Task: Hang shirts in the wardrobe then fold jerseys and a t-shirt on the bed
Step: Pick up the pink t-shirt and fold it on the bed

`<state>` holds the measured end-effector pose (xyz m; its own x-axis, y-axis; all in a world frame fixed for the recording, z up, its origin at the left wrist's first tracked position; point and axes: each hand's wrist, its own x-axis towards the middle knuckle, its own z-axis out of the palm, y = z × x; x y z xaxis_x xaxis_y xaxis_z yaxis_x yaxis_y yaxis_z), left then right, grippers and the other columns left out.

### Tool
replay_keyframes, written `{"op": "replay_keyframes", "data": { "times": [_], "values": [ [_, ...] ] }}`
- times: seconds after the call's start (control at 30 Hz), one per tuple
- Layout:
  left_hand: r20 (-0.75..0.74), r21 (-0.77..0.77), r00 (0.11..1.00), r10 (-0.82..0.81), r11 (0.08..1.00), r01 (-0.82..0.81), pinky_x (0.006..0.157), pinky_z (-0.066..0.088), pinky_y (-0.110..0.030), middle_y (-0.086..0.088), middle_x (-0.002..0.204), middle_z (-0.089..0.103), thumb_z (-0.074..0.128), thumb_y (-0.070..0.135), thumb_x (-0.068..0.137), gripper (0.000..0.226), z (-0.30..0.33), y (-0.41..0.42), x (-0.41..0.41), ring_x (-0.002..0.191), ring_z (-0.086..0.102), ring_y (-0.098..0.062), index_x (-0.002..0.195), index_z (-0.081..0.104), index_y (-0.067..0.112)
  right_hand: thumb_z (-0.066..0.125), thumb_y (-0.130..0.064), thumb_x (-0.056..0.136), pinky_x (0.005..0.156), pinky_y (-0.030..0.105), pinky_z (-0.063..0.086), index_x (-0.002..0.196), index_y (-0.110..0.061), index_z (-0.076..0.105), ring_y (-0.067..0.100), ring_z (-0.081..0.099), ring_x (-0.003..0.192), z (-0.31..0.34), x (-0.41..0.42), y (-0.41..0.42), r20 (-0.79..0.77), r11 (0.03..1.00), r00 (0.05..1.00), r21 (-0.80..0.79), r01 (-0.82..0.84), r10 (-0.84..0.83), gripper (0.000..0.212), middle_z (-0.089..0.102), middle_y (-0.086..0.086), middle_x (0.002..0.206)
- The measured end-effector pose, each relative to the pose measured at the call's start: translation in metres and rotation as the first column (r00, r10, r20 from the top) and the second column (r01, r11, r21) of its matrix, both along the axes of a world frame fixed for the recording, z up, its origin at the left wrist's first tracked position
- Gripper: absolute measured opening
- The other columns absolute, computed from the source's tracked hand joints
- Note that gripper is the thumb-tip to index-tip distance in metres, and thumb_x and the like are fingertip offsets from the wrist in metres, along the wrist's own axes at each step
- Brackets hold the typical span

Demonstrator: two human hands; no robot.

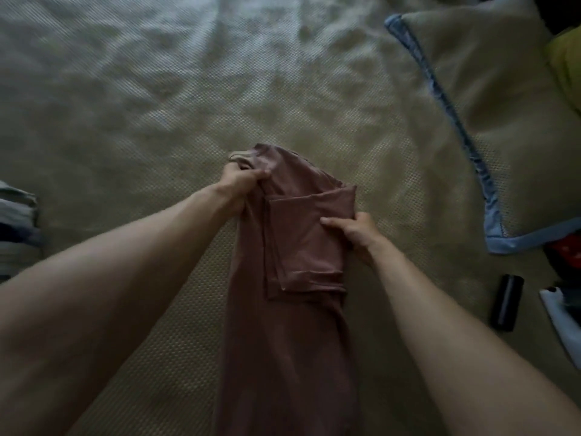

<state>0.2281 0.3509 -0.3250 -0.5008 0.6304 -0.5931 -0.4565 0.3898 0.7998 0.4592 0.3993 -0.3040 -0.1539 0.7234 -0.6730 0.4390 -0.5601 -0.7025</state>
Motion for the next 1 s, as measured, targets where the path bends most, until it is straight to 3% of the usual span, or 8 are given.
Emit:
{"op": "replay_keyframes", "data": {
  "times": [0.37,0.43,0.5,0.57,0.63,0.7,0.87,1.0],
  "values": [
    [-0.399,0.39,0.848,-0.349,0.773,0.501,0.068,0.056,-0.015,0.02,0.075,0.074,0.09,0.024,0.061,0.021,0.185,-0.098,-0.01,0.073,0.068,0.005,0.077,0.078,0.029,0.083,-0.001,0.072,0.069,0.019,0.056,0.105,-0.01,0.07,-0.004,0.07,0.078,0.149,0.023,-0.006,-0.051,0.833,0.934,0.47,-0.29,0.354,0.036,0.073,0.0,0.092],
    [-0.668,0.268,0.57,-0.478,0.559,0.784,0.078,0.057,-0.022,0.019,0.092,0.073,0.081,0.046,0.073,0.025,0.169,-0.152,0.012,0.086,0.069,0.001,0.095,0.074,0.037,0.082,-0.031,0.071,0.065,0.029,0.054,0.099,-0.02,0.072,-0.003,0.065,0.075,0.133,0.057,-0.045,0.157,0.67,0.873,0.584,-0.459,0.462,0.032,0.073,-0.005,0.087],
    [-0.899,-0.186,-0.034,-0.437,0.311,0.932,0.081,0.051,-0.032,0.01,0.108,0.068,0.06,0.04,0.09,0.02,0.125,-0.204,0.031,0.096,0.067,-0.015,0.11,0.062,0.042,0.071,-0.037,0.077,0.079,0.036,0.056,0.102,-0.018,0.074,0.01,0.068,0.093,0.103,0.092,-0.088,0.302,0.486,0.722,0.573,-0.659,0.623,0.031,0.074,0.002,0.101],
    [-0.759,-0.549,-0.459,-0.461,0.076,0.832,0.082,0.046,-0.03,0.011,0.12,0.065,0.057,0.039,0.09,0.036,0.083,-0.263,0.048,0.103,0.066,-0.014,0.126,0.055,0.042,0.061,-0.025,0.085,0.107,0.038,0.044,0.128,-0.018,0.063,0.026,0.056,0.127,0.071,0.121,-0.131,0.515,0.196,0.303,0.252,-0.948,0.802,0.043,0.057,0.012,0.141],
    [-0.581,-0.663,-0.588,-0.563,-0.092,0.743,0.083,0.055,-0.026,0.012,0.129,0.066,0.063,0.035,0.071,0.072,0.045,-0.305,0.057,0.106,0.069,-0.01,0.141,0.046,0.041,0.06,-0.023,0.088,0.121,0.042,0.023,0.153,-0.018,0.033,0.035,0.026,0.148,0.051,0.14,-0.167,0.528,-0.037,-0.129,-0.182,-0.983,0.839,0.07,0.01,0.014,0.166],
    [-0.575,-0.682,-0.544,-0.611,-0.009,0.731,0.084,0.058,-0.023,0.012,0.128,0.067,0.052,0.031,0.066,0.071,0.035,-0.31,0.055,0.108,0.069,-0.008,0.137,0.052,0.038,0.059,-0.04,0.082,0.119,0.04,0.027,0.151,-0.013,0.035,0.037,0.033,0.144,0.051,0.135,-0.175,0.539,0.016,-0.107,-0.218,-0.976,0.836,0.077,0.016,0.018,0.164],
    [-0.705,-0.622,-0.226,-0.672,0.435,0.651,0.088,0.046,-0.04,-0.004,0.123,0.058,0.056,0.039,0.078,0.047,0.048,-0.206,0.041,0.111,0.06,-0.032,0.122,0.055,0.022,0.06,-0.057,0.073,0.104,0.044,0.045,0.133,-0.012,0.054,0.03,0.053,0.124,0.048,0.071,-0.109,0.639,0.416,0.594,0.427,-0.802,0.488,0.075,0.057,0.01,0.134],
    [-0.546,-0.712,-0.09,-0.833,0.405,0.574,0.106,0.038,-0.047,-0.007,0.143,0.047,0.076,0.057,0.073,0.081,0.033,-0.103,0.03,0.13,0.045,-0.034,0.139,0.046,0.021,0.082,-0.062,0.064,0.114,0.043,0.036,0.146,-0.018,0.042,0.027,0.045,0.137,0.032,0.011,-0.049,0.701,0.364,0.347,0.133,-0.922,0.623,0.102,0.05,0.007,0.147]
  ]
}}
